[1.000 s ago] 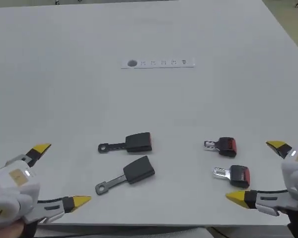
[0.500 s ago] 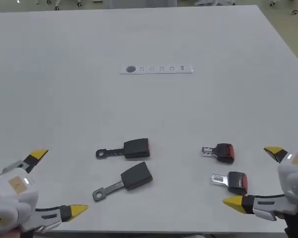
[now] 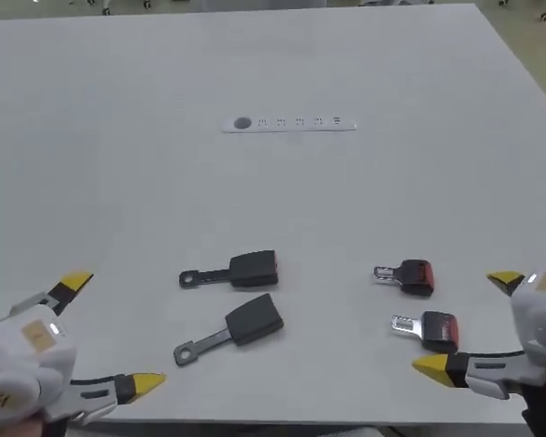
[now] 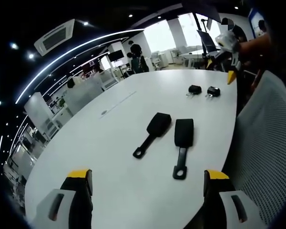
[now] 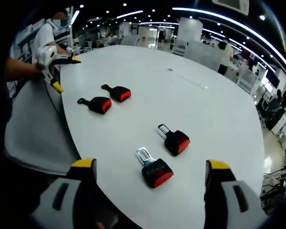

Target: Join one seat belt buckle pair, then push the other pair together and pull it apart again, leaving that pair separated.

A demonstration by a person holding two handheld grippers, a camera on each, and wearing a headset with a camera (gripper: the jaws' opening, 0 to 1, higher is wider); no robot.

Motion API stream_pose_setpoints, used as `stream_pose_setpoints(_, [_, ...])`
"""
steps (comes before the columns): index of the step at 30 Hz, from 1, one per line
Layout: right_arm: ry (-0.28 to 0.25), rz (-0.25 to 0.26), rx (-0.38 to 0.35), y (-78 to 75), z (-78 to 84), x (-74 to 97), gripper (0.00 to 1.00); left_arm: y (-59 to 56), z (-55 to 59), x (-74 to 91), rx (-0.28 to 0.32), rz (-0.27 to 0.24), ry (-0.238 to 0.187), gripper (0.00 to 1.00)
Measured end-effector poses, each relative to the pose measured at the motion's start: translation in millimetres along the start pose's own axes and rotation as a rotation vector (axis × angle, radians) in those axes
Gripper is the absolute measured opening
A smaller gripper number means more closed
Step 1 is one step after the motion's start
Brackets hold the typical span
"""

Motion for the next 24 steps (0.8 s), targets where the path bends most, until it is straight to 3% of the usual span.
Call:
stream_pose_setpoints(10, [-0.006, -0.009, 0.035, 3.1, -2.1, 0.3, 0.96, 0.2, 0.4, 0.4, -0.003, -0.002, 0.007, 0.99])
stream_pose_setpoints(17, [-0.008, -0.009, 0.059, 1.9, -4.7, 1.3, 0.9, -1.9, -0.3, -0.4, -0.015, 0.011, 0.004, 0.98])
stream_pose_setpoints(24, [-0.004, -0.009, 0.08, 1.7, -2.7, 5.1, 0.92, -0.6, 0.2, 0.9, -0.002, 0.006, 0.012, 0.97])
Point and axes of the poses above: the centre of the closed fingertips' face, and the gripper's own axes: x roughly backward along the fingers, y roughly to its left, z roughly out of its underside, the point moved 8 cm from there along x, roughly backward along the fingers, and after that the axes turned 13 degrees about -y, right-handed, at the moved point
